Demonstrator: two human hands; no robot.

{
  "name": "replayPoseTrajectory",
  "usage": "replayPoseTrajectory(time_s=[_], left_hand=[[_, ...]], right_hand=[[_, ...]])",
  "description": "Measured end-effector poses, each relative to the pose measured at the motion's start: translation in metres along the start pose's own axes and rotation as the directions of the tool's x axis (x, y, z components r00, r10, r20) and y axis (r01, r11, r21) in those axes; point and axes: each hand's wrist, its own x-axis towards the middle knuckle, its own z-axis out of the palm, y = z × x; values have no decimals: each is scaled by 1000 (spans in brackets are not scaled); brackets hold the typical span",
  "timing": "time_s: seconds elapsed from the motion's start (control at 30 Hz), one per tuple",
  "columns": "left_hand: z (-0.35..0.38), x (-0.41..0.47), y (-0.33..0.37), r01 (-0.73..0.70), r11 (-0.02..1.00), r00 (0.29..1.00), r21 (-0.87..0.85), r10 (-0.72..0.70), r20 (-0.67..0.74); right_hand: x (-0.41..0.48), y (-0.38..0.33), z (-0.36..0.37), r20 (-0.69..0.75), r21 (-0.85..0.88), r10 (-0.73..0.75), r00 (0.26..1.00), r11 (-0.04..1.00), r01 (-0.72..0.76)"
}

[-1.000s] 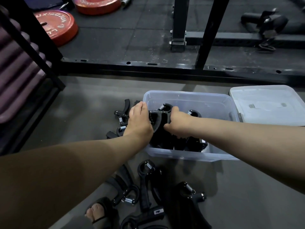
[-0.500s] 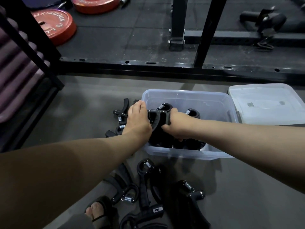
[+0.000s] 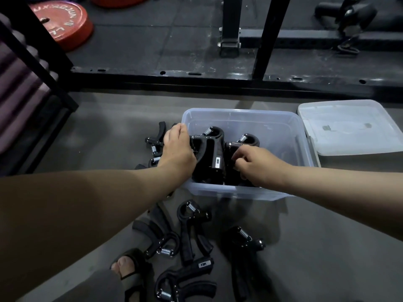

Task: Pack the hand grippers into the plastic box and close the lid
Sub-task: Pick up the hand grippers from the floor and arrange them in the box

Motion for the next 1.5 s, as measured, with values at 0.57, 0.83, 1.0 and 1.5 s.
replayPoseTrajectory(time_s=[0.57, 0.83, 1.0, 1.5], left_hand=[[11, 17, 22, 13, 1000, 1000, -6, -13, -11], [13, 19, 22, 4, 1000, 1000, 23, -4, 0], [12, 18, 23, 11, 1000, 1000, 22, -11, 2], [12, 19, 24, 2, 999, 1000, 34, -3, 17]], right_hand=[[-86, 98, 98, 628, -651, 133, 767, 629, 424], [-68, 95, 102, 558, -591, 70, 827, 732, 337], [-65, 101, 104, 190, -256, 433, 881, 889, -381], [-92, 64, 167, 159, -349, 617, 771, 765, -541]])
